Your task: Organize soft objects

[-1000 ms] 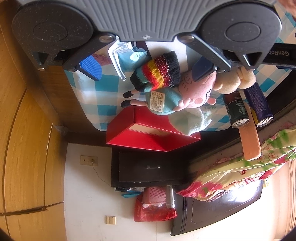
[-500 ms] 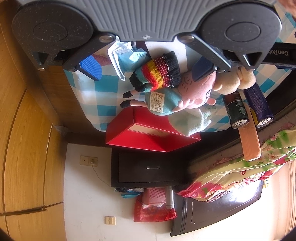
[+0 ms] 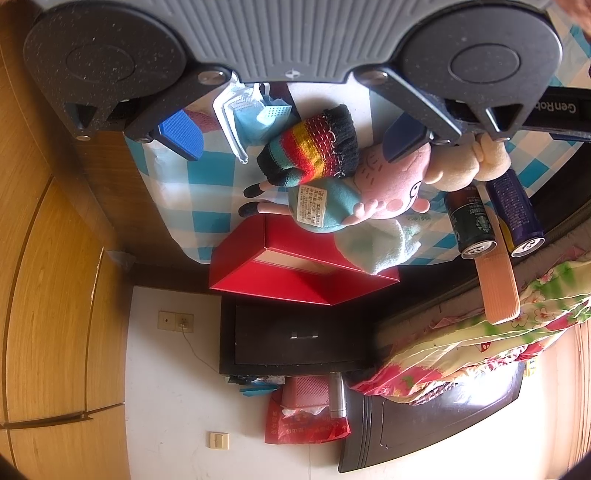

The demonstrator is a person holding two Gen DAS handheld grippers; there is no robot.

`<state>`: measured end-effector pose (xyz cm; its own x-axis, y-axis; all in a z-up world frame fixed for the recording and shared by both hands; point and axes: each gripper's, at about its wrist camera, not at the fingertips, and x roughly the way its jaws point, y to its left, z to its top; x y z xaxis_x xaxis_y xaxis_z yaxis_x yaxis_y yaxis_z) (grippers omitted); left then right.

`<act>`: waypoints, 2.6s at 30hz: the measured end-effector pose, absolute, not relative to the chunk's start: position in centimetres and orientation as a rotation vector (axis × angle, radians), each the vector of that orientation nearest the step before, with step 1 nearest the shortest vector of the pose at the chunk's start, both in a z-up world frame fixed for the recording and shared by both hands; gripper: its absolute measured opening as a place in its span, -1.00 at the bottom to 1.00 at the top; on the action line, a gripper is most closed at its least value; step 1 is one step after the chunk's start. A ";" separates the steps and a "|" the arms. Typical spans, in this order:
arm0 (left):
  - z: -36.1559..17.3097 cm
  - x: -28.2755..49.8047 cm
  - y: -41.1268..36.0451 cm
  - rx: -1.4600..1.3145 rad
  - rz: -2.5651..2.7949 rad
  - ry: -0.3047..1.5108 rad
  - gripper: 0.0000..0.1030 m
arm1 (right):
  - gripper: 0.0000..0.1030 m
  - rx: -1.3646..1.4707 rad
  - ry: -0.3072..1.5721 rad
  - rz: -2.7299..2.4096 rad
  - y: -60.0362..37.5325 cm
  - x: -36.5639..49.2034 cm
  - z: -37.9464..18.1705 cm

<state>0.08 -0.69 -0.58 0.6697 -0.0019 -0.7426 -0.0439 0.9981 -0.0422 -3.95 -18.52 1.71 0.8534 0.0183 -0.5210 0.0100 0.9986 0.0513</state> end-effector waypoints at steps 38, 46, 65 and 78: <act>-1.7 -0.9 -3.3 -0.035 -0.102 0.904 0.78 | 0.64 0.100 0.581 -0.039 -22.0 -5.1 2.7; -4.8 -0.6 -3.9 -0.011 -0.108 1.018 -0.24 | 0.64 0.176 0.666 -0.039 -25.0 -4.8 2.6; -3.8 -0.6 -3.8 -0.059 -0.200 1.021 -0.35 | 0.31 0.149 0.945 0.014 -25.2 -1.8 -2.6; -3.2 -0.6 -3.6 -0.067 -0.239 1.006 -0.30 | 0.08 0.128 0.965 0.035 -25.1 2.3 -1.4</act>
